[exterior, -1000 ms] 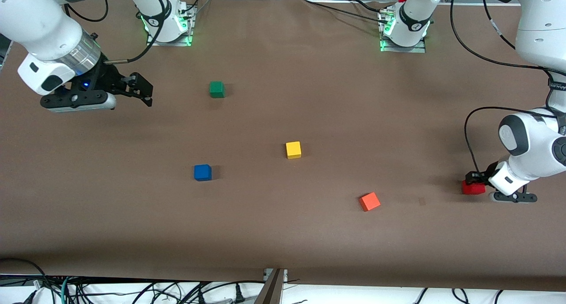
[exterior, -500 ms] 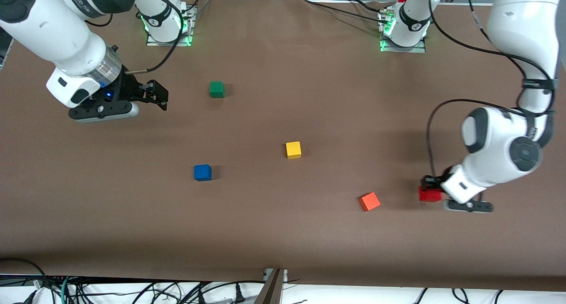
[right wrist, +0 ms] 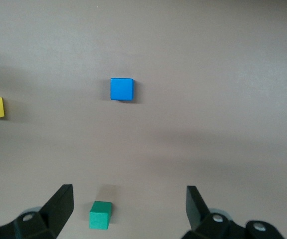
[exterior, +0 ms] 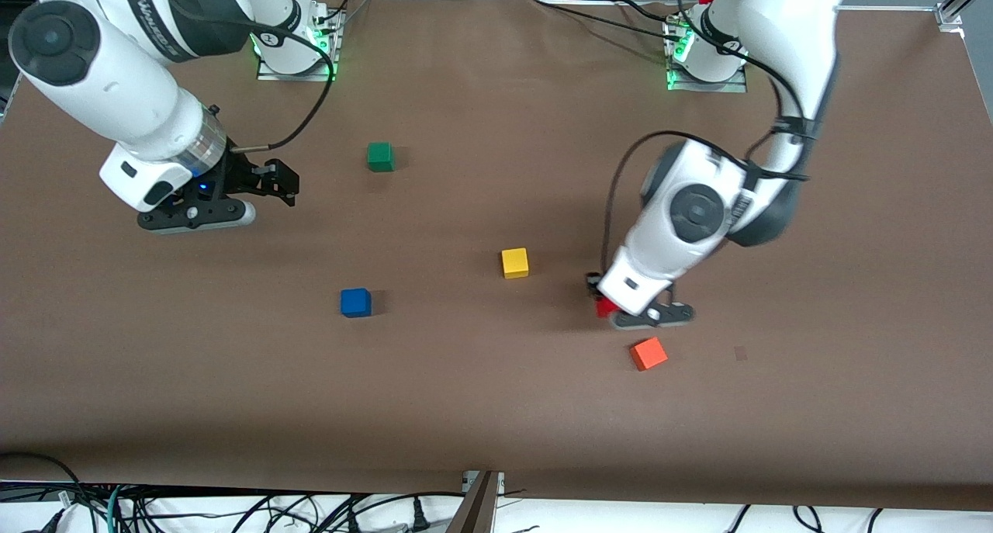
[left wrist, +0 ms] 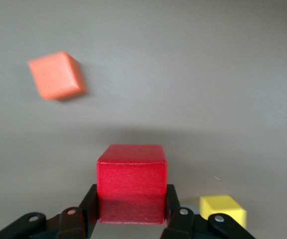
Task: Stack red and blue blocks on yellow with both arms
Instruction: 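Carry the red cube with the left gripper onto the yellow cube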
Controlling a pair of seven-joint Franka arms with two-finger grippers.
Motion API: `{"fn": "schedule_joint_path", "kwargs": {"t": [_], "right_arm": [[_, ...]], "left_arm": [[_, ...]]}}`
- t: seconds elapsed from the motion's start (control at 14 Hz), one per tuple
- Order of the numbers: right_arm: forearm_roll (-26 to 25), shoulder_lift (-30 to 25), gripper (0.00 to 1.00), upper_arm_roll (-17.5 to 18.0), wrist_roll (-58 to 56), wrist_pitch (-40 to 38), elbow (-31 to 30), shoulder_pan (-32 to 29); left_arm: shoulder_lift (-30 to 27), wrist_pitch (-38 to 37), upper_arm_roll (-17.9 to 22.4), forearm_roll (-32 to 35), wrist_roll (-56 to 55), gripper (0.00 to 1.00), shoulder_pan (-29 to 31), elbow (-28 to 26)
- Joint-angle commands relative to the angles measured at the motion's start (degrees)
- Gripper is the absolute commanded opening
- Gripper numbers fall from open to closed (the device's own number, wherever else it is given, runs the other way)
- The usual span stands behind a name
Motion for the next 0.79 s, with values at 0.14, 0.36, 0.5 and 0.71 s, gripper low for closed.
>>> {"fn": "schedule_joint_path", "kwargs": {"t": [0.14, 0.36, 0.5, 0.71], "right_arm": [[-1.0, 0.8, 1.0, -0.1, -0.1, -0.6, 1.6, 1.2], [-1.0, 2.0, 1.0, -0.2, -1.3, -0.6, 1.6, 0.8], [-1.3, 5.6, 1.0, -0.3, -3.4, -0.5, 1.6, 1.2], [-0.8, 6.9, 1.0, -0.4, -5.5, -0.3, 1.8, 0.7]], "left_arm": [[3.9, -0.9, 1.4, -0.5, -12.3, 0.0, -8.9, 3.8], [4.5, -0.9, 1.6, -0.5, -13.7, 0.0, -12.0, 4.4], [5.0, -0.9, 1.6, -0.5, -13.8, 0.0, -13.0, 4.4], [7.0, -0.5, 1.7, -0.6, -14.4, 0.0, -14.2, 4.5]]}}
